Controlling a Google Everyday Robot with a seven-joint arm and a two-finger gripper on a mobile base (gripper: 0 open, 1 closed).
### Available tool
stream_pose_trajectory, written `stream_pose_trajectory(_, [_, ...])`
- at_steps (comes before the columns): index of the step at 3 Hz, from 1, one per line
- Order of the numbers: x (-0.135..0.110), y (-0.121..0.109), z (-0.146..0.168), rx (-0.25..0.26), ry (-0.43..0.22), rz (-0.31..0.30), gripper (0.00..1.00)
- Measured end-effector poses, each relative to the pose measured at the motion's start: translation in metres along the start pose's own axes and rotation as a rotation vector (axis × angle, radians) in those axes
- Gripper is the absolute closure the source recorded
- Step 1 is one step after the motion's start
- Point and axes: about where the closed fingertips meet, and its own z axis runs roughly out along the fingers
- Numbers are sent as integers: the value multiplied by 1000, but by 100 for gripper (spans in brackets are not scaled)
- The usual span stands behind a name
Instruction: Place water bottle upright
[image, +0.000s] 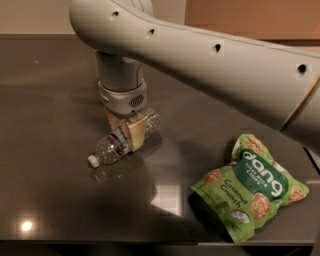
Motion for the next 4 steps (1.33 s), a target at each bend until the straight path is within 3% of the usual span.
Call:
stream_pose_trajectory(1, [-2,-2,-14,25,-33,17,86])
stream_pose_trajectory(2, [-6,-8,-47,82,-107,56,100])
stream_pose_trajectory(3, [1,-28,-112,178,-330,177,100])
stream_pose_trajectory(4, [3,-34,-150,221,-642,294,100])
